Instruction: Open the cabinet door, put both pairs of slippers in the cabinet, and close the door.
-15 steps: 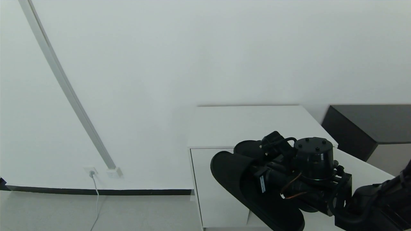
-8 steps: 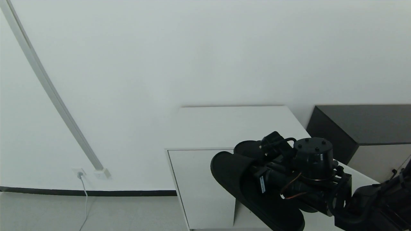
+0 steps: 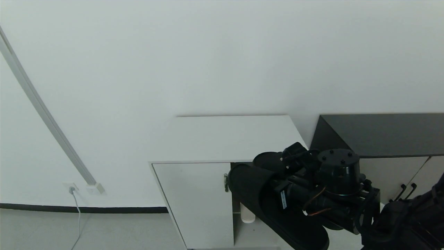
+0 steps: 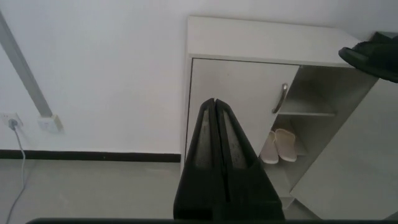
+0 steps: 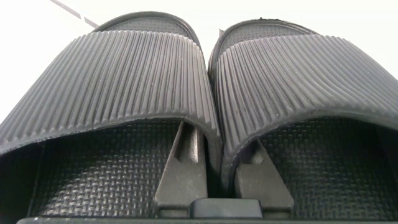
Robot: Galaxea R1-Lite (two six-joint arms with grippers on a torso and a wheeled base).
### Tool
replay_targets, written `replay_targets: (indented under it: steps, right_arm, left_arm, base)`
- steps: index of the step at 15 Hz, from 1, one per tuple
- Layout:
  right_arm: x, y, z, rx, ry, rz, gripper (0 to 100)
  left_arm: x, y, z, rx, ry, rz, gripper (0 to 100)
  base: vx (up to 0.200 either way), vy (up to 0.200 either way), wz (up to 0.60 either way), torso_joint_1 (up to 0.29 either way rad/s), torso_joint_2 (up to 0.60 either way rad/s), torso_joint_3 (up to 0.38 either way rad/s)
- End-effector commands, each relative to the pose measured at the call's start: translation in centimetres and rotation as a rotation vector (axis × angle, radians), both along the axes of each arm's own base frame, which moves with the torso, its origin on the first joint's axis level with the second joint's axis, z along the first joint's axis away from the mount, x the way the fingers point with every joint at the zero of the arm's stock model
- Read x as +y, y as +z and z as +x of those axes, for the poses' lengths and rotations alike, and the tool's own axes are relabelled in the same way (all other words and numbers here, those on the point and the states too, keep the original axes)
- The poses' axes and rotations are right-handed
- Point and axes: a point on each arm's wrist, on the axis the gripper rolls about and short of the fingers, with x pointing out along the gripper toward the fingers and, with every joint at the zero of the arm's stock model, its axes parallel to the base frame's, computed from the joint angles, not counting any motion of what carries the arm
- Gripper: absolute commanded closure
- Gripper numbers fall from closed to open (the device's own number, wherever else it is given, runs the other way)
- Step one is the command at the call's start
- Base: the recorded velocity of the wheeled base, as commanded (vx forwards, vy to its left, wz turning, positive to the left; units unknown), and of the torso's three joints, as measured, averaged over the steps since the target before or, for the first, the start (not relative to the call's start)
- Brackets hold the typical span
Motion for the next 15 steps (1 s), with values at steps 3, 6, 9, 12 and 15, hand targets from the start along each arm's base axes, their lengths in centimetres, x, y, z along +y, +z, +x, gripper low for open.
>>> replay_targets:
  steps: [3,6,9,12,15]
  right_arm:
    - [0.0,-0.08,0.0,0.002,0.0,-0.001,100]
    - [0.0,-0.08,0.0,0.002,0.0,-0.001,100]
    - [-0.02,-0.12,-0.02,0.003,0.0,-0.002,100]
    - [-0.05,-0.19,-0.06,0.005,0.001,-0.006,100]
    - [-0.06,-0.22,-0.08,0.0,0.005,-0.015,100]
  left_arm:
    - [0.0,0.01,0.0,0.001,0.001,-0.002,100]
    - [0.0,0.01,0.0,0.001,0.001,-0.002,100]
    - [0.0,0.01,0.0,0.001,0.001,-0.002,100]
    - [0.0,0.01,0.0,0.001,0.001,-0.002,100]
    - [0.0,0.01,0.0,0.001,0.001,-0.002,100]
  base:
    - [0.0,-0.067,0.0,-0.001,0.0,0.001]
    - [0.0,0.0,0.0,0.0,0.0,0.0]
    - [0.0,0.0,0.0,0.0,0.0,0.0]
    - [0.0,0.0,0.0,0.0,0.0,0.0]
    - [0.0,0.0,0.0,0.0,0.0,0.0]
